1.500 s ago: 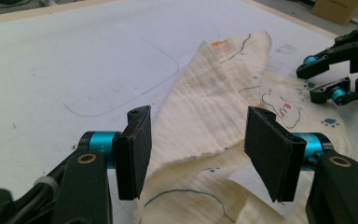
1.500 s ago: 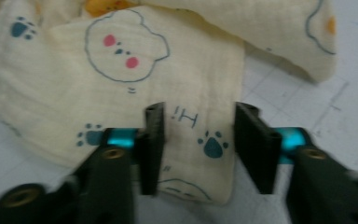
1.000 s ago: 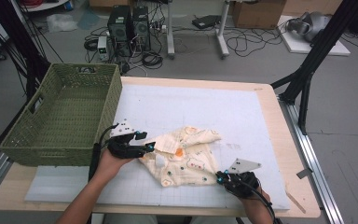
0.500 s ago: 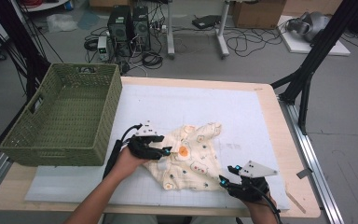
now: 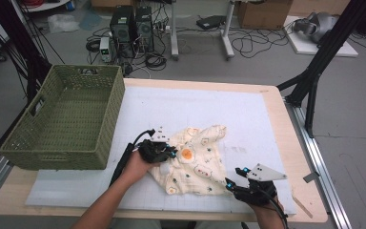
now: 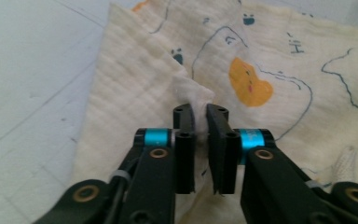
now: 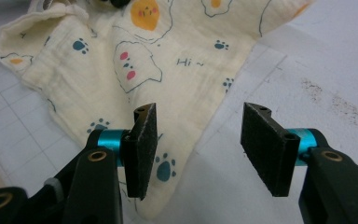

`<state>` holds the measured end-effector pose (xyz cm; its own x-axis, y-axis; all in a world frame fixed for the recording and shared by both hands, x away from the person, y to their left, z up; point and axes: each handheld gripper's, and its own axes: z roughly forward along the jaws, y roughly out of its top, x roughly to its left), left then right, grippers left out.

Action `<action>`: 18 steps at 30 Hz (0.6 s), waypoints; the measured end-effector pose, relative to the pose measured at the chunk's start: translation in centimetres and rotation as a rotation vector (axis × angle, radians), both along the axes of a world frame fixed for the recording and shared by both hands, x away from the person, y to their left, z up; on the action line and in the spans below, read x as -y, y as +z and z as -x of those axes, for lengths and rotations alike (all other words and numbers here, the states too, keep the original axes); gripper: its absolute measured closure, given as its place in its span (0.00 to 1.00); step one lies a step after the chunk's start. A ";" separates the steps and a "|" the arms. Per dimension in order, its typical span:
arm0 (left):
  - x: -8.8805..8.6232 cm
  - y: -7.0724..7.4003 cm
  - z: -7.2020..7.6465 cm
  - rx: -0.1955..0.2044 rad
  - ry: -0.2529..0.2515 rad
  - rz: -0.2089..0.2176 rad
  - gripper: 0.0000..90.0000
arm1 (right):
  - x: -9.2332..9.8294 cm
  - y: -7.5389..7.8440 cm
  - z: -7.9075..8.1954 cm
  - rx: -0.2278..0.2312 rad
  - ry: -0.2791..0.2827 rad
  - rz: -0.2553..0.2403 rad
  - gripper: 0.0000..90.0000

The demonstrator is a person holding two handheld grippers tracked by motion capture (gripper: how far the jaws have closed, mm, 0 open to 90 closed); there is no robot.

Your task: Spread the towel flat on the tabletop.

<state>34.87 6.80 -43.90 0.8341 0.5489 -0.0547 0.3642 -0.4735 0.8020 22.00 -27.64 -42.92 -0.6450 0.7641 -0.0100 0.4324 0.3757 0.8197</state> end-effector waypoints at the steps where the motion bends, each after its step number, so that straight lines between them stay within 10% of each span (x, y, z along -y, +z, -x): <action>1: -0.5 0.2 -0.2 -0.006 0.016 0.027 0.93 | 0.0 0.0 0.0 -0.001 0.002 0.002 0.51; 5: -2.8 1.2 -0.8 0.016 0.135 0.118 0.90 | -0.1 -0.1 -0.3 -0.003 0.001 0.003 0.50; 11: -5.7 1.4 -1.8 0.051 0.332 0.117 0.95 | -0.5 -0.1 -1.2 -0.002 -0.004 0.018 0.51; 18: -6.6 1.1 -2.4 0.059 0.401 0.106 0.95 | -1.2 0.2 -3.9 0.017 -0.020 0.035 0.50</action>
